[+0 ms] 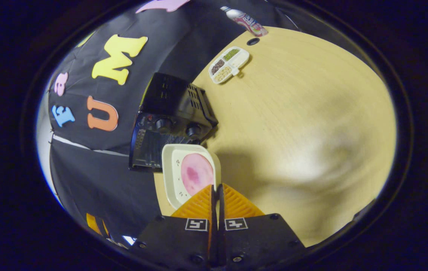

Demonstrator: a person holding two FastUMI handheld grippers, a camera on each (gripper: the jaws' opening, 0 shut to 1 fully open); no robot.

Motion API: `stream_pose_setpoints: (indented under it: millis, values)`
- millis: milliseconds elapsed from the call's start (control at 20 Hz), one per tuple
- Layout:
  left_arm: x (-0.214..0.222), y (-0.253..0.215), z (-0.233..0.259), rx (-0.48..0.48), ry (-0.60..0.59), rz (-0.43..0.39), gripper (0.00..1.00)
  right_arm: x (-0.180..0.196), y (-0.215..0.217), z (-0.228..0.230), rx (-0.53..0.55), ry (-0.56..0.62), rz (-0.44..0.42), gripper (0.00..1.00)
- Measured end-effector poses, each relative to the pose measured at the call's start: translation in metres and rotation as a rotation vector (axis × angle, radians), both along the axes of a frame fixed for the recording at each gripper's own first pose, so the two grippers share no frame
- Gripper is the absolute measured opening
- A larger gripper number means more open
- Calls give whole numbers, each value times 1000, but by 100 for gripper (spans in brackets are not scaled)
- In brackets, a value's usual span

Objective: Open the electric oven with the left hand, put the food in, and close the electric oven.

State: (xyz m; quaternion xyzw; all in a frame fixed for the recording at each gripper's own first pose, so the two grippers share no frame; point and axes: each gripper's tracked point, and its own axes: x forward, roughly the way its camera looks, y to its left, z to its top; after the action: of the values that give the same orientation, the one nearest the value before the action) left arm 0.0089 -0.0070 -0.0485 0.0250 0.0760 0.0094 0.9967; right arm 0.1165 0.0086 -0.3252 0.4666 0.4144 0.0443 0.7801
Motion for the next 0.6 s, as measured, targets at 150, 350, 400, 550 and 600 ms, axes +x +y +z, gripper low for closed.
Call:
stream_pose_setpoints:
  millis: [150, 350, 400, 550, 600]
  values:
    - [-3, 11, 3, 19, 7, -23, 96, 5, 38, 6, 35, 5, -95, 4]
    - [-7, 27, 4, 34, 20, -29, 95, 29, 80, 4, 78, -6, -178, 0]
    - [-8, 29, 4, 30, 23, -34, 96, 34, 86, 0, 77, 5, -200, 0]
    - [-8, 38, 6, 26, 24, -31, 97, 58, 104, 1, 113, -1, -266, 0]
    - [-8, 40, 7, 24, 24, -28, 96, 67, 109, 1, 135, -5, -280, 0]
